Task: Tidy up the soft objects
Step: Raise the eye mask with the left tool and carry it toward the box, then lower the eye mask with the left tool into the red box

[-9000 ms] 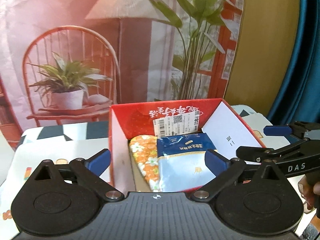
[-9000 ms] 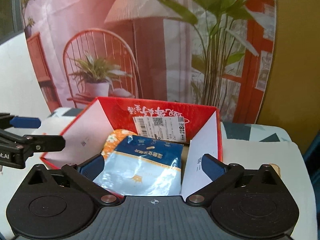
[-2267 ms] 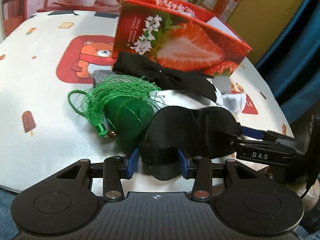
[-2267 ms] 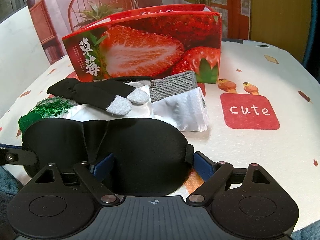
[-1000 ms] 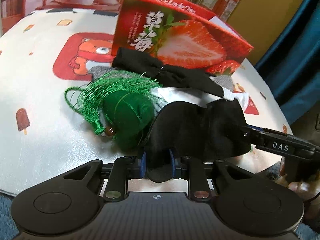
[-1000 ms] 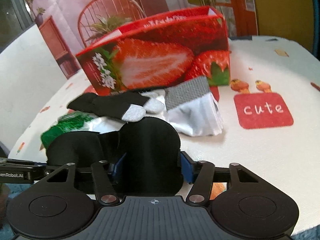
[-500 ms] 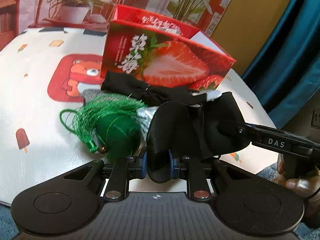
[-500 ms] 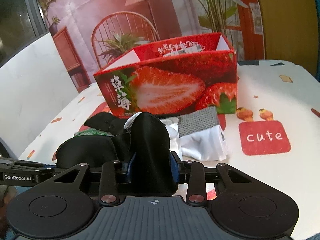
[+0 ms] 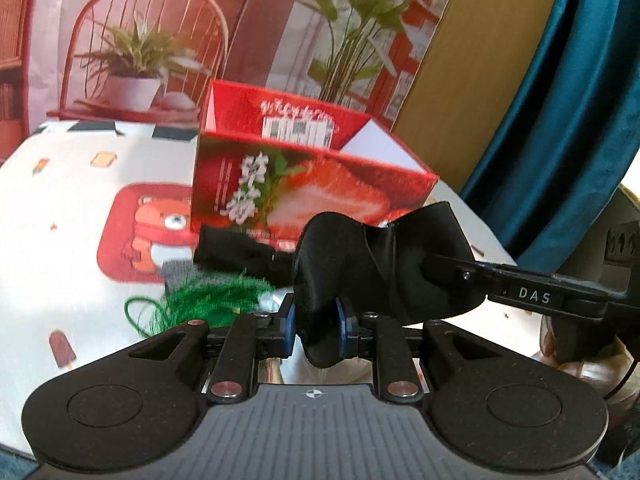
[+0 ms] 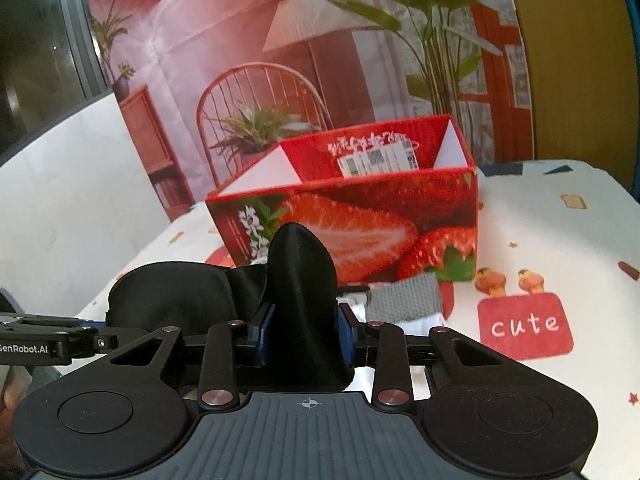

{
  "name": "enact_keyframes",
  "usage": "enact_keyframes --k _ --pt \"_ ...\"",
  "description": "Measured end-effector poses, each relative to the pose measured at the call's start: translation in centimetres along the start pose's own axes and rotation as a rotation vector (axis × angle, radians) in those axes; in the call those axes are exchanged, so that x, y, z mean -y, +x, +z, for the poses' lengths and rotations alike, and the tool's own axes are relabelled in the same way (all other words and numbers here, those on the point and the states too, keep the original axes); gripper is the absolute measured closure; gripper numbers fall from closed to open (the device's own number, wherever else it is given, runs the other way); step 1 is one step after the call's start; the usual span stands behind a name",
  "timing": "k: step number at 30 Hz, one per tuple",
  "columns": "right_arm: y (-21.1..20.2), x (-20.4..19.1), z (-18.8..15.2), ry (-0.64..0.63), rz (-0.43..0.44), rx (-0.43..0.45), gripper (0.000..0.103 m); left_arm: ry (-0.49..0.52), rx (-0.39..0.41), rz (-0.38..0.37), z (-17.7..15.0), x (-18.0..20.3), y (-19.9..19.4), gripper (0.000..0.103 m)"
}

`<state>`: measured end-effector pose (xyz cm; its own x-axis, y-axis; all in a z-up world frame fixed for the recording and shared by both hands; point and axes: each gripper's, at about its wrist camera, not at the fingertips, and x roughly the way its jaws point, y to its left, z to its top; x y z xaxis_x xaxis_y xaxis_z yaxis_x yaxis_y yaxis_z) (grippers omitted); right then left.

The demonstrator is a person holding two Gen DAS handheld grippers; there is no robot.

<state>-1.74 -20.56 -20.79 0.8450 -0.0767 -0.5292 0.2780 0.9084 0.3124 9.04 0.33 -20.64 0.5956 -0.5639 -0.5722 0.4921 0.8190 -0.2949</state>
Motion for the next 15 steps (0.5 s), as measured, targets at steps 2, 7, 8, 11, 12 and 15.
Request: enact_keyframes --k 2,7,8,11,12,15 --pt "-0.1 0.1 0.5 0.003 0.003 0.012 0.073 0.003 0.015 -0.001 0.5 0.1 -0.2 0.082" --pt "-0.2 0.0 2.2 0.001 0.010 0.051 0.073 0.019 0.060 0.003 2.6 0.4 -0.6 0.082" --pt "-0.3 -0.1 2.7 -0.001 0.012 0.062 0.073 0.023 0.072 0.004 3.1 0.5 -0.8 0.082" --pt "-0.1 -0.3 4.5 -0.007 0.019 0.092 0.073 0.041 0.107 0.010 4.7 0.7 -1.0 0.082" --pt "0.0 -0.4 5.2 -0.009 0.021 0.101 0.073 0.047 0.118 0.012 5.3 0.8 -0.9 0.082" --pt "0.5 -0.5 7.5 -0.022 0.025 0.130 0.073 0.057 0.157 0.020 7.6 0.9 -0.5 0.082"
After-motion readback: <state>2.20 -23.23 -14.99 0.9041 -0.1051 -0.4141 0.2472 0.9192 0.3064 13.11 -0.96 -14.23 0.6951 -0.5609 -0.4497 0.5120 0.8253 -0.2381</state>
